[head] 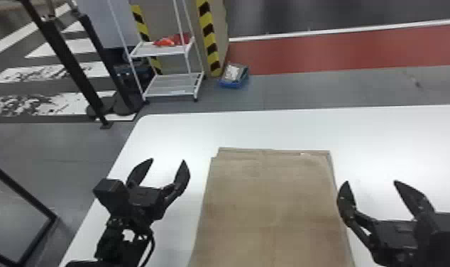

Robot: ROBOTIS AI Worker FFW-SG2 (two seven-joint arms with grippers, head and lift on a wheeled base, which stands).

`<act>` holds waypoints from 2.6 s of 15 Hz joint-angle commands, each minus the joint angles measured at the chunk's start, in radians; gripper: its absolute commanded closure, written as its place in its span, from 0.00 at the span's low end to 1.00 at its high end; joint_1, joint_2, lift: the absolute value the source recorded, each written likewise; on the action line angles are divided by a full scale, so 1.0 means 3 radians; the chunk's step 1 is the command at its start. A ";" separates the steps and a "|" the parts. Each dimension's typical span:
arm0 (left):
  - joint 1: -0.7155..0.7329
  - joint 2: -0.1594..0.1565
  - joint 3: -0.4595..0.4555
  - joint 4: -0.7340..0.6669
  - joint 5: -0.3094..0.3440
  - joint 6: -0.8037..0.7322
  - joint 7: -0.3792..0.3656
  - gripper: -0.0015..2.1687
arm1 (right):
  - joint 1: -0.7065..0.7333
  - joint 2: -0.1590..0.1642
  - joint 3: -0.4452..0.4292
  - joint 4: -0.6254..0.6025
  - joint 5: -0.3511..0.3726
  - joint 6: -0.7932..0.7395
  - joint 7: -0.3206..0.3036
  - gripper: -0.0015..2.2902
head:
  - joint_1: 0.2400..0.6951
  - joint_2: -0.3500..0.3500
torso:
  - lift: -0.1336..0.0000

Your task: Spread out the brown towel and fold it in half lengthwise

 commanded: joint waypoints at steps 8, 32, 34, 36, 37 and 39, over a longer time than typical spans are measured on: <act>-0.0651 0.0007 -0.0049 0.0104 -0.0192 0.1141 -0.0590 0.10 | 0.0061 0.0003 -0.0056 -0.0075 0.0005 0.0028 0.0000 0.06 | 1.00 0.75 | 0.07; -0.1403 -0.0024 -0.0253 0.0865 -0.0622 0.1734 -0.1214 0.22 | 0.0035 0.0003 -0.0087 0.0002 -0.0005 0.0028 -0.0015 0.06 | 1.00 0.66 | 0.07; -0.1403 -0.0024 -0.0253 0.0865 -0.0627 0.1734 -0.1280 0.22 | 0.0035 0.0003 -0.0087 0.0002 -0.0005 0.0028 -0.0015 0.06 | 1.00 0.66 | 0.07; -0.1403 -0.0024 -0.0248 0.0865 -0.0627 0.1734 -0.1280 0.31 | 0.0035 0.0003 -0.0087 0.0007 -0.0005 0.0028 -0.0015 0.06 | 1.00 0.65 | 0.07; -0.1393 -0.0024 -0.0248 0.0860 -0.0622 0.1744 -0.1280 0.31 | 0.0030 0.0003 -0.0092 0.0012 -0.0005 0.0028 -0.0015 0.06 | 1.00 0.65 | 0.07; -0.1383 -0.0029 -0.0248 0.0845 -0.0617 0.1795 -0.1291 0.32 | 0.0025 0.0003 -0.0087 0.0022 -0.0005 0.0028 -0.0015 0.06 | 1.00 0.65 | 0.07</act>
